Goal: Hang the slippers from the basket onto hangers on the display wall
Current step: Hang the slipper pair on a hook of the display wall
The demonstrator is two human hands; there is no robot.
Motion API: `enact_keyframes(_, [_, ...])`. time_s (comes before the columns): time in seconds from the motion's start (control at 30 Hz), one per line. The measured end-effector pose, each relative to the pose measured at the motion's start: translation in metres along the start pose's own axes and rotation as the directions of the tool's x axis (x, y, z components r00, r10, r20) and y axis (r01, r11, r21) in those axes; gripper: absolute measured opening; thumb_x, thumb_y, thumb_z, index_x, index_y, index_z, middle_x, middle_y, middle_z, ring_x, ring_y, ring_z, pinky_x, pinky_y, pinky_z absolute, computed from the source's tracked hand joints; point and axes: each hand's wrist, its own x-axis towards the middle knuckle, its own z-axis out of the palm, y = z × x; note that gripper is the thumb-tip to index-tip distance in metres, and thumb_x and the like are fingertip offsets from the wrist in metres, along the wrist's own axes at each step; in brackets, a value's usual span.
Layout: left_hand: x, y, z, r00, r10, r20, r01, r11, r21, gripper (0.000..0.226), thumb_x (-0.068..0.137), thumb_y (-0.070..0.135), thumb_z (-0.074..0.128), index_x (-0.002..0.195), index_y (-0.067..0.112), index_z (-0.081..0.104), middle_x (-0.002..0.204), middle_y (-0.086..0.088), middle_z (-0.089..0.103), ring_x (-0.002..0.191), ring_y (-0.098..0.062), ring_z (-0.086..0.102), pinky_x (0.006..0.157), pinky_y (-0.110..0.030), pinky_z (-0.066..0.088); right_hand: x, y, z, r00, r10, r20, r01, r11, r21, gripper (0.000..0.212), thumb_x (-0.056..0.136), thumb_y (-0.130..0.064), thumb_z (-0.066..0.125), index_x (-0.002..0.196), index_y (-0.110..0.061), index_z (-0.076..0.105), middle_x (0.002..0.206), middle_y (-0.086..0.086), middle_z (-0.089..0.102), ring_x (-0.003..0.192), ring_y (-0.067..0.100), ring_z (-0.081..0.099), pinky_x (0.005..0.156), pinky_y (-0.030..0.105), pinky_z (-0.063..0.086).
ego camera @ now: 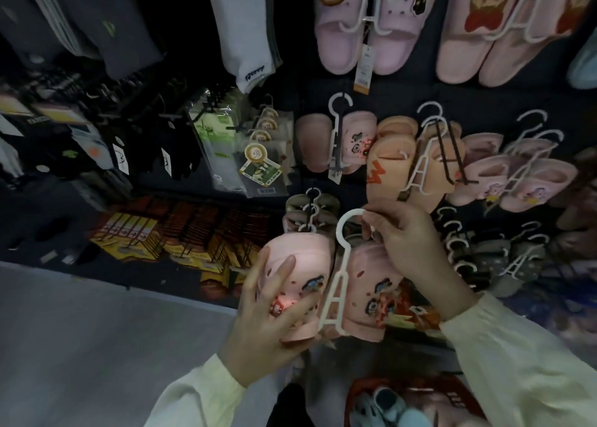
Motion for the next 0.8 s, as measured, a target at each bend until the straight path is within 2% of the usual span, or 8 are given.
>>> enact_keyframes(0.17, [0.004,-0.032,0.029,0.997,-0.027,0.065,0.023,0.998,0.060,0.057,0.090,0.052,0.064,0.142,0.043,0.041,0.165,-0.009,0.007,0.149,-0.047,0.010,0.112,-0.063,0.030,0.025,0.020,0.014,0.999,-0.027,-0.025,0.025,0.997,-0.080,0.033,0.095,-0.005,0.061,0.084,-0.035,0.066,0.067,-0.022,0.066,0.067,-0.003,0.060,0.067,0.018,0.044])
enact_keyframes(0.3, [0.010,-0.056,0.050,0.989,-0.035,0.147,0.023,0.997,0.080,0.086,0.081,0.040,0.078,0.152,0.047,0.029,0.165,-0.012,0.003,0.149,-0.047,0.010,0.105,-0.067,0.038,0.045,0.032,0.023,0.996,-0.094,0.006,0.093,0.977,-0.192,0.035,0.095,-0.006,0.061,0.082,-0.039,0.065,0.071,-0.025,0.067,0.069,0.001,0.063,0.067,0.022,0.047])
enact_keyframes(0.4, [0.018,-0.071,0.061,0.987,-0.046,0.155,0.031,0.995,0.098,0.064,0.093,0.045,0.062,0.150,0.045,0.035,0.165,-0.013,0.006,0.149,-0.046,0.010,0.113,-0.062,0.023,0.055,0.038,0.031,0.996,-0.084,-0.034,0.077,0.984,-0.162,0.032,0.095,-0.006,0.061,0.084,-0.035,0.065,0.071,-0.025,0.067,0.070,0.000,0.064,0.068,0.021,0.049])
enact_keyframes(0.47, [0.029,-0.081,0.064,0.988,-0.052,0.144,0.041,0.996,0.081,0.059,0.095,0.048,0.057,0.150,0.045,0.035,0.165,-0.013,0.006,0.150,-0.045,0.009,0.115,-0.058,0.016,0.063,0.039,0.035,0.992,-0.087,-0.090,0.075,0.989,-0.127,0.026,0.094,-0.017,0.059,0.083,-0.040,0.064,0.072,-0.022,0.068,0.070,0.002,0.065,0.069,0.024,0.051])
enact_keyframes(0.57, [0.045,-0.096,0.069,0.987,-0.063,0.150,0.054,0.996,0.065,0.070,0.091,0.048,0.064,0.152,0.045,0.031,0.166,-0.011,0.004,0.150,-0.044,0.008,0.114,-0.060,0.024,0.077,0.047,0.038,0.983,-0.068,-0.170,0.047,0.991,-0.122,0.017,0.093,-0.019,0.059,0.087,-0.032,0.068,0.076,-0.015,0.070,0.072,0.006,0.066,0.070,0.037,0.055])
enact_keyframes(0.63, [0.053,-0.105,0.072,0.984,-0.053,0.168,0.039,0.996,0.081,0.076,0.090,0.051,0.066,0.154,0.045,0.026,0.166,-0.012,0.003,0.150,-0.045,0.008,0.111,-0.063,0.030,0.086,0.048,0.039,0.975,-0.080,-0.209,0.051,0.989,-0.138,0.030,0.094,-0.011,0.061,0.091,-0.040,0.067,0.080,-0.018,0.071,0.075,0.005,0.067,0.071,0.039,0.056])
enact_keyframes(0.7, [0.060,-0.113,0.075,0.982,-0.047,0.185,0.033,0.996,0.082,0.074,0.091,0.052,0.064,0.154,0.044,0.027,0.166,-0.013,0.004,0.150,-0.045,0.008,0.111,-0.064,0.031,0.094,0.043,0.041,0.974,-0.103,-0.201,0.073,0.986,-0.152,0.039,0.096,-0.010,0.060,0.090,-0.048,0.064,0.080,-0.024,0.070,0.075,0.004,0.066,0.070,0.031,0.054])
enact_keyframes(0.8, [0.070,-0.122,0.080,0.975,-0.037,0.219,0.018,0.996,0.087,0.072,0.090,0.052,0.066,0.153,0.041,0.033,0.166,-0.014,0.005,0.150,-0.047,0.009,0.113,-0.062,0.031,0.108,0.041,0.044,0.973,-0.104,-0.207,0.071,0.984,-0.165,0.040,0.095,-0.006,0.062,0.086,-0.045,0.062,0.080,-0.034,0.067,0.076,-0.006,0.063,0.067,0.011,0.046])
